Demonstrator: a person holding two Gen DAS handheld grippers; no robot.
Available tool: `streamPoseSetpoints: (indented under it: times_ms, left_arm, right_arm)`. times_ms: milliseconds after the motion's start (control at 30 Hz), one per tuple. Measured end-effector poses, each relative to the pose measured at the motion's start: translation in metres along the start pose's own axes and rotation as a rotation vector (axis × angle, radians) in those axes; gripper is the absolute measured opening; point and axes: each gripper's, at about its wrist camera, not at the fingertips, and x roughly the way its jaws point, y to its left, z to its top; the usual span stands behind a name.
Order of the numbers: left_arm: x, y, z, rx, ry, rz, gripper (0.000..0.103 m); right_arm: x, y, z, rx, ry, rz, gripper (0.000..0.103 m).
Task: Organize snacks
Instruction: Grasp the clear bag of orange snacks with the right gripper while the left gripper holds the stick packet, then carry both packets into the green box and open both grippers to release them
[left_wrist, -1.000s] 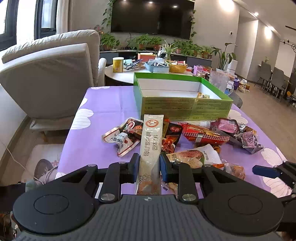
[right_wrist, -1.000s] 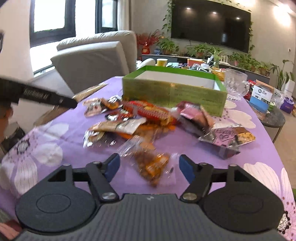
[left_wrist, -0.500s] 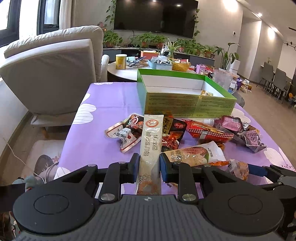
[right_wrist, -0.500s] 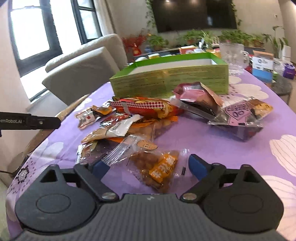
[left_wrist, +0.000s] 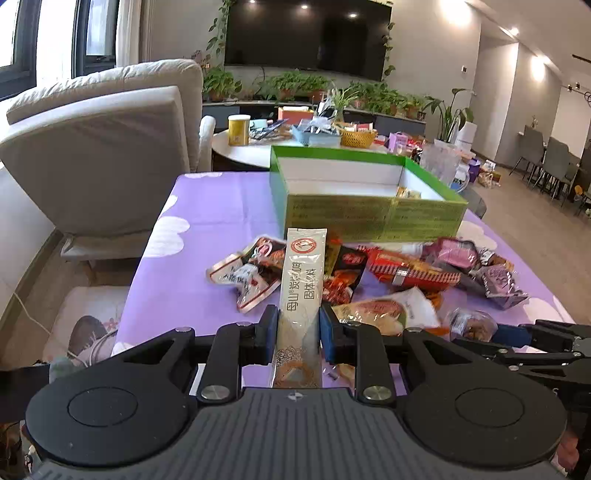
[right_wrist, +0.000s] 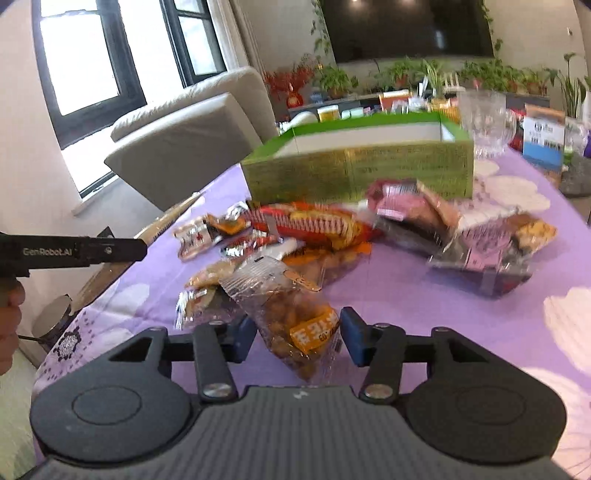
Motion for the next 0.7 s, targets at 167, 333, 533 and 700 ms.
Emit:
streamPoseSetpoints:
  times_ms: [167,333,533,700]
  left_arm:
    - [-0.005,-0.008,0.008,0.025,-0.031,-0.023,0.022]
    - [-0.003,-0.014,0.023,0.032,-0.053,-0.038,0.022]
    - [0.008,-0.027,0.058,0.067,-0.122,-0.050,0.022]
    - [0.031,-0.038,0.088,0.080,-0.148,-0.052,0.022]
  right_arm:
    - [-0.013,0.002,0.009,-0.049,-0.062,0.002,0.052]
    - [-0.017,-0.002,0.021,-0.066,-0.107,-0.007,0.052]
    - [-0.016,-0.012,0.062,-0.102,-0.216,-0.038,0.052]
    - [-0.002,-0.021,0.099,-0.118,-0.281,-0.060,0.052]
